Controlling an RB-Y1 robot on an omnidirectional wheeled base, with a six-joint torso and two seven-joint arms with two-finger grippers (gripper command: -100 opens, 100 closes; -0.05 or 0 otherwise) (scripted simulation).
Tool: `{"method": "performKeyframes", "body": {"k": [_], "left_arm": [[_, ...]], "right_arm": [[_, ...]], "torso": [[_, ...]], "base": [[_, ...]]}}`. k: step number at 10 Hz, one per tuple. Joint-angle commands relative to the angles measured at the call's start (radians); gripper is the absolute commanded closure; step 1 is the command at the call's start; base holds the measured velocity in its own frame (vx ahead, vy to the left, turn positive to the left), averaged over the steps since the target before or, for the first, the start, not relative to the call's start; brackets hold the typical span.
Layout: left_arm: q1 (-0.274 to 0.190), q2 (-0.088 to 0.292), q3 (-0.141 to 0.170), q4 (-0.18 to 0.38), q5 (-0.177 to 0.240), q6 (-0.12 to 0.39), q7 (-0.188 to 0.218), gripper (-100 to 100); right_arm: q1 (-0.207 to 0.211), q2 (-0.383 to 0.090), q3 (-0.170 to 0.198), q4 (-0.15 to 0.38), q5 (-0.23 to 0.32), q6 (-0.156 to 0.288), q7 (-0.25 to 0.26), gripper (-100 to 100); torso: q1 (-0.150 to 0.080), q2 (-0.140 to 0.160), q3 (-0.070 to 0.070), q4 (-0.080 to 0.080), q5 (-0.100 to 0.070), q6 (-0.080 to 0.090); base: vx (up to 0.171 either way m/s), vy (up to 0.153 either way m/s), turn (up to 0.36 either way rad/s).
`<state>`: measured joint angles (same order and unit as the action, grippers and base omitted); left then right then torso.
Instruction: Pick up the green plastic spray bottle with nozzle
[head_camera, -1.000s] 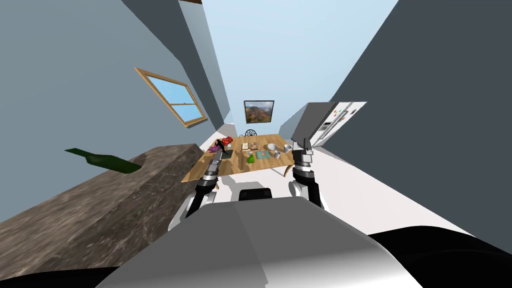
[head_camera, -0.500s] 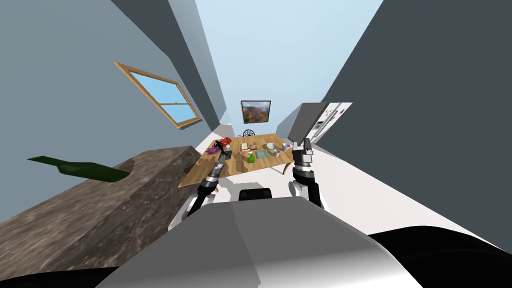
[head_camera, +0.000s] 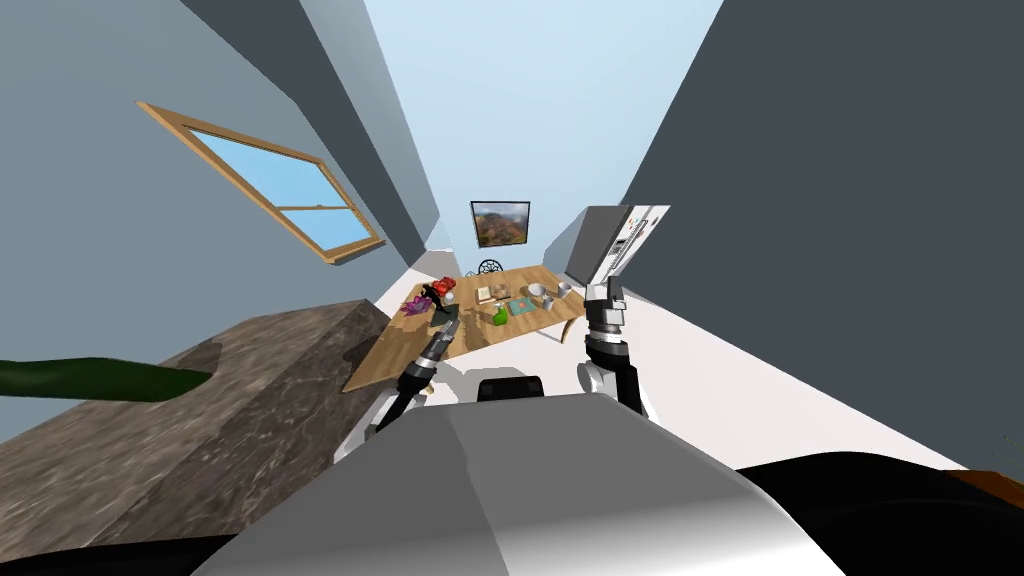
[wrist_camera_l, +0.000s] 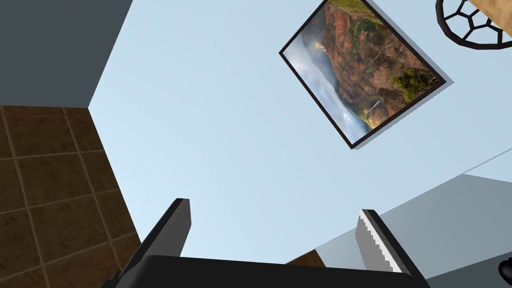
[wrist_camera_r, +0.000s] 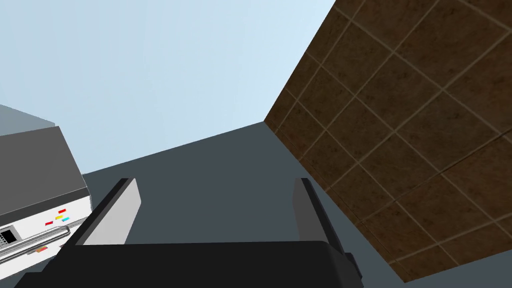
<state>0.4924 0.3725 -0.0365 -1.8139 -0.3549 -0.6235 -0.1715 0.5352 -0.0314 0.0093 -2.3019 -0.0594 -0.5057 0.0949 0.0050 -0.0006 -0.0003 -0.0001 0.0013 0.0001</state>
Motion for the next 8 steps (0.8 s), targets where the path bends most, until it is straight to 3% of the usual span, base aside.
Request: {"method": "performKeyframes", "body": {"k": [1,2,3,5,6,8], "left_arm": [[-0.009,0.019,0.0,0.035,-0.014,0.0,0.002,-100],[-0.02,0.048,-0.008,0.077,-0.044,-0.004,-0.003,-100],[-0.02,0.048,-0.008,0.08,-0.044,-0.004,-0.003,-100],[-0.043,0.109,-0.026,0.149,-0.105,-0.016,-0.011,-100],[-0.043,0.109,-0.026,0.169,-0.105,-0.016,-0.011,-100],[-0.068,0.168,-0.047,0.238,-0.165,-0.03,-0.017,-100]], "right_arm": [[0.0,0.0,0.0,0.0,0.0,0.0,0.0,0],[0.0,0.0,0.0,0.0,0.0,0.0,0.0,0],[0.0,0.0,0.0,0.0,0.0,0.0,0.0,0],[0.0,0.0,0.0,0.0,0.0,0.0,0.0,0],[0.0,0.0,0.0,0.0,0.0,0.0,0.0,0],[0.0,0.0,0.0,0.0,0.0,0.0,0.0,0]], "torso": [[0.0,0.0,0.0,0.0,0.0,0.0],[-0.001,-0.001,0.0,0.0,0.0,-0.001],[-0.001,0.0,0.0,0.0,0.0,0.0],[-0.002,-0.001,-0.001,0.0,-0.001,0.0],[-0.001,-0.001,-0.001,0.0,0.0,0.0],[-0.002,-0.002,-0.001,0.0,0.0,0.0]], "base": [[-0.018,0.048,-0.118],[-0.021,0.043,-0.22],[-0.017,0.039,-0.131],[-0.015,0.042,-0.299],[-0.018,0.044,-0.138],[-0.01,0.031,-0.316]]}}
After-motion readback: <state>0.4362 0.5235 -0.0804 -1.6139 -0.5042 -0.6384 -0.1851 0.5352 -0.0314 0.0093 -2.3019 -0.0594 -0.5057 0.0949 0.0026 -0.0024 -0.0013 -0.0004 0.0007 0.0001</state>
